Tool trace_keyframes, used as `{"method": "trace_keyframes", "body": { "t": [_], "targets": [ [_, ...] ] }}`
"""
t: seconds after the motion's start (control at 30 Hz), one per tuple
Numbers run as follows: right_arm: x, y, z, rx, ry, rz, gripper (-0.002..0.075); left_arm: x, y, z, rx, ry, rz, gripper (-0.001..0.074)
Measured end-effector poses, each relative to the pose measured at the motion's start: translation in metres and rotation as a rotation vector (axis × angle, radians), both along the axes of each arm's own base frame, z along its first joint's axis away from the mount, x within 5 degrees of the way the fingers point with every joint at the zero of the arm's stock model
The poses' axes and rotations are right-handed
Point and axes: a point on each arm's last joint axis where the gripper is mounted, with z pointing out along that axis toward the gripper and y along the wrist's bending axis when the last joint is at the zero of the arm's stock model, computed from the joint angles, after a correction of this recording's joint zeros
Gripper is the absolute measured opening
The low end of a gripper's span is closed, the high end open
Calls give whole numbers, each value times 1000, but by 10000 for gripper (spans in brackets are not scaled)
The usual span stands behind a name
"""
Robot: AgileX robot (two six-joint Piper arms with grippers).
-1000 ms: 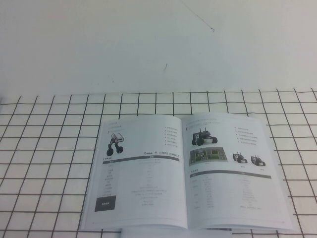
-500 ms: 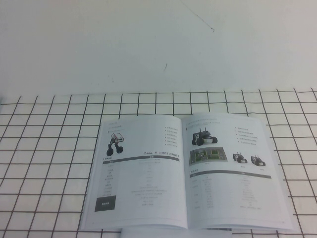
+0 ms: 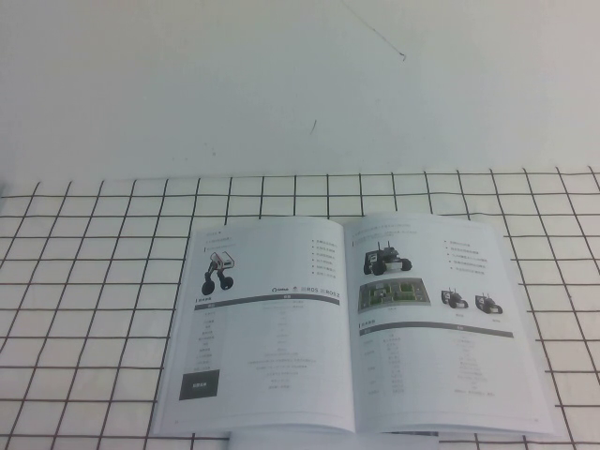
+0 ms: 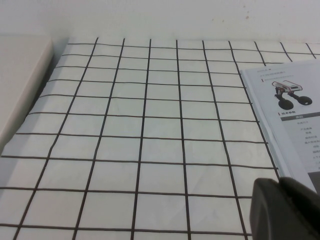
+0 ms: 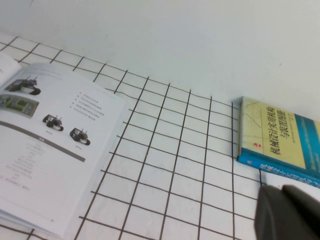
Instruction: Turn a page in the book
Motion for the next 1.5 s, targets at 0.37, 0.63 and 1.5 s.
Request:
{"method": "trace_keyframes", "body": {
  "t": [0.37, 0.63, 1.5],
  "targets": [
    [0, 0, 0, 0, 0, 0, 1, 0, 0, 0, 0, 0, 0, -3],
    [15, 17, -17, -78, -110, 59, 1, 0, 0, 0, 0, 0, 0, -3],
    [35, 36, -108, 110, 32, 32, 0, 0, 0, 0, 0, 0, 1, -3]
  ]
}}
